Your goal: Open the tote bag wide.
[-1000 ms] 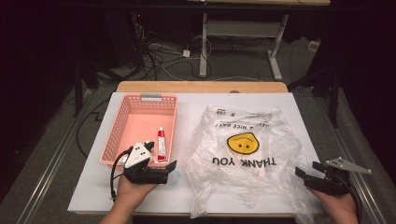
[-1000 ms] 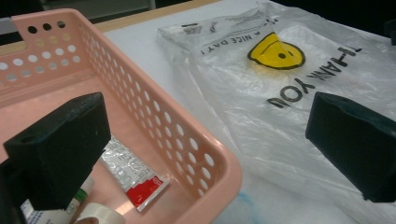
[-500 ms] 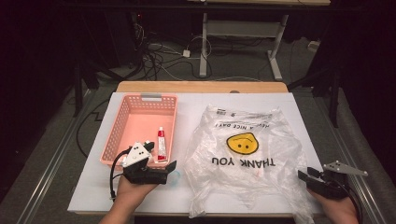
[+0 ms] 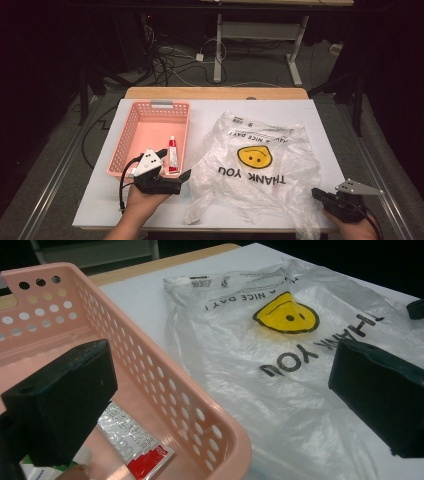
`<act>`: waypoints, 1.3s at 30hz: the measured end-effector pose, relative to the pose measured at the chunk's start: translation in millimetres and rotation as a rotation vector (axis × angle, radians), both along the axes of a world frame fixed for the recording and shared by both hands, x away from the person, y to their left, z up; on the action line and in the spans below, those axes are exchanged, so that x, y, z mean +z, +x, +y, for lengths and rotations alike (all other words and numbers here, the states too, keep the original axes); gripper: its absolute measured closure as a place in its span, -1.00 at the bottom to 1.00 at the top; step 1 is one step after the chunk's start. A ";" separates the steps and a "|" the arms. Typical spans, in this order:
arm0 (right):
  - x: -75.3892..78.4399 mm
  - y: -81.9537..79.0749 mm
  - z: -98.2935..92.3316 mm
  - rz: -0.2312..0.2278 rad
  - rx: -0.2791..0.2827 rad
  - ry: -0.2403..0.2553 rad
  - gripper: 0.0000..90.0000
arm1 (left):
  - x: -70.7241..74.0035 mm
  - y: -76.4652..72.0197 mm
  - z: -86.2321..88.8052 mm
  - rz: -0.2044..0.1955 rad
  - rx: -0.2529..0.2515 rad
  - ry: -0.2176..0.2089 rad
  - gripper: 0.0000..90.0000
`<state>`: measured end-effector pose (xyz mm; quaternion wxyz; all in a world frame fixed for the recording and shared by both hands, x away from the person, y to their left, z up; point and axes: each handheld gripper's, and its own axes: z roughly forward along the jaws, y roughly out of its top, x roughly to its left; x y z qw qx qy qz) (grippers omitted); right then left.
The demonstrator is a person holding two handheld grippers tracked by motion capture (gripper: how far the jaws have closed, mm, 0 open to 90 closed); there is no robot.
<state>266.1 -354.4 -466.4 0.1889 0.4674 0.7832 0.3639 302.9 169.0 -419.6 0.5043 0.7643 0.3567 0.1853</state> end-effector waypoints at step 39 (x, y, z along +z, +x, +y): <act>23.6 176.8 -9.2 -0.069 -0.133 0.093 0.02 | -1.1 -16.4 24.2 0.015 0.037 0.027 -1.00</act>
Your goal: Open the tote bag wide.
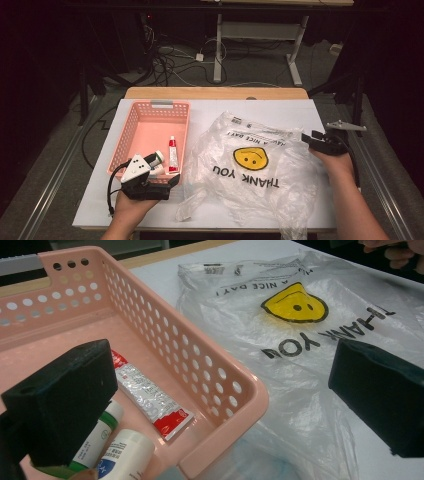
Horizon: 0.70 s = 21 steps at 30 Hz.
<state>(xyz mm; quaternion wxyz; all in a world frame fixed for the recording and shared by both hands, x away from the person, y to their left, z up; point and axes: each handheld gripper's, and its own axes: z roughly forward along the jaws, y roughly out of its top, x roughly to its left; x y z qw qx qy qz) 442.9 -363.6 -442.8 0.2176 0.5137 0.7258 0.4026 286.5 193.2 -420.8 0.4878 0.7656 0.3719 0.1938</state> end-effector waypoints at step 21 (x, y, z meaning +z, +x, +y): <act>-25.4 35.8 6.0 0.078 0.116 -0.094 1.00 | -2.2 -0.3 -10.9 0.025 -0.012 0.003 -1.00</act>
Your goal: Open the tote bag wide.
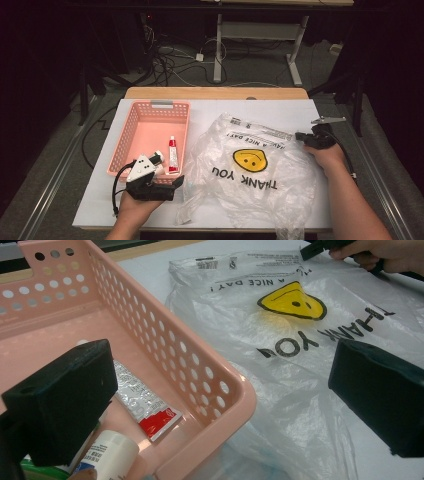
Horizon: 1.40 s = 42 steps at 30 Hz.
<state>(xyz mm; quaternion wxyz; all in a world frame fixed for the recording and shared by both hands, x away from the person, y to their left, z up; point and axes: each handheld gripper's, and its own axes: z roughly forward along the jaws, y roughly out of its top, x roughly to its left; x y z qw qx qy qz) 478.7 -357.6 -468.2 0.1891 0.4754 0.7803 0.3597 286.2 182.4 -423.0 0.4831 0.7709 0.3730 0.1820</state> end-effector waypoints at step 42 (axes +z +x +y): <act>34.8 -165.4 -58.3 -0.208 -0.192 0.041 0.16 | -1.9 2.7 -3.5 -0.006 -0.025 -0.021 -1.00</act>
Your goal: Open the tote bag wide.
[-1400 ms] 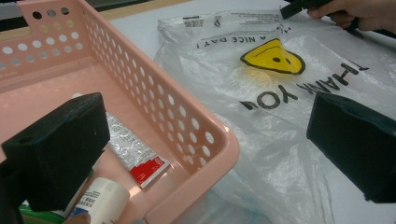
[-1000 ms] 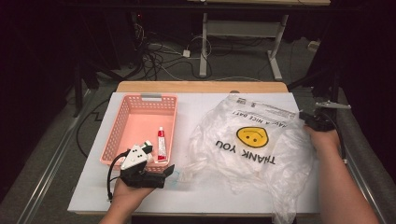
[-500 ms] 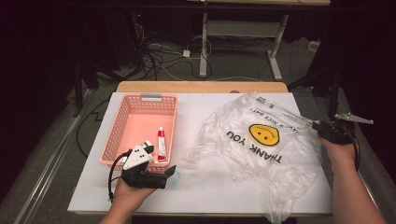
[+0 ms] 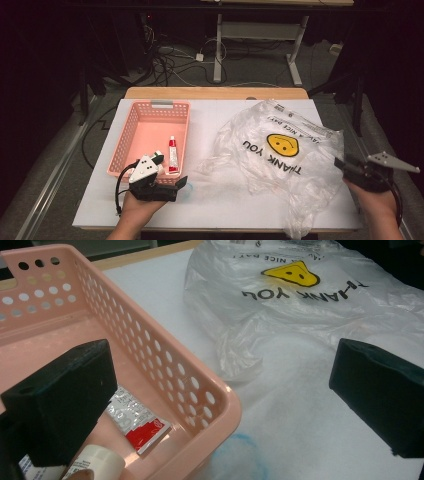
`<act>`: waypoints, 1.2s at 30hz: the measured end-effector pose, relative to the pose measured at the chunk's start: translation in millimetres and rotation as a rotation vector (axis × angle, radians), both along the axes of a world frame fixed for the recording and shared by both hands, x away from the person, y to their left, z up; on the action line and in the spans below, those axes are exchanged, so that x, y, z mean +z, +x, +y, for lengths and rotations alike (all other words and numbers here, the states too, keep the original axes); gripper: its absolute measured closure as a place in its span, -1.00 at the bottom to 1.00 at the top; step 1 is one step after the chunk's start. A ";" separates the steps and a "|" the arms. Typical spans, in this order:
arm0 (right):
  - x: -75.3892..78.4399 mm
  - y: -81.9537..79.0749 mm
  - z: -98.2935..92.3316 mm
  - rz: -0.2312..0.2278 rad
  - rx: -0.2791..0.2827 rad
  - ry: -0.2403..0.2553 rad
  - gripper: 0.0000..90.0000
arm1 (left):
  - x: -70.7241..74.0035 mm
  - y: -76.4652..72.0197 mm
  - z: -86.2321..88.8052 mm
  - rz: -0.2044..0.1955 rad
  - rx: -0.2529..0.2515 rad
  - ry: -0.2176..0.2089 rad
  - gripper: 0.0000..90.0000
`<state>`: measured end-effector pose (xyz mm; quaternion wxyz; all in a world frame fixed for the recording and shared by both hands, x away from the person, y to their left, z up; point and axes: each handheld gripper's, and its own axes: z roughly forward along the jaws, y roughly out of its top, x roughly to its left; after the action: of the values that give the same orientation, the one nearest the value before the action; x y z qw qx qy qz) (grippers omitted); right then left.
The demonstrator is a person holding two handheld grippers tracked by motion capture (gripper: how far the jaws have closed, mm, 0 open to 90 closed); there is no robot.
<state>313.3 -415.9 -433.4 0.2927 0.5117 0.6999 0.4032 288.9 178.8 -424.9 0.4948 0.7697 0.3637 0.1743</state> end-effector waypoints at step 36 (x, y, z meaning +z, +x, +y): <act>-34.9 -74.5 99.3 0.179 0.343 -0.119 0.97 | 3.7 4.7 -2.0 -0.027 -0.004 0.003 -1.00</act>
<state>238.8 -316.6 -468.3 0.1860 0.4006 0.8226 0.3580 293.6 176.8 -421.3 0.4990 0.7687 0.3552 0.1840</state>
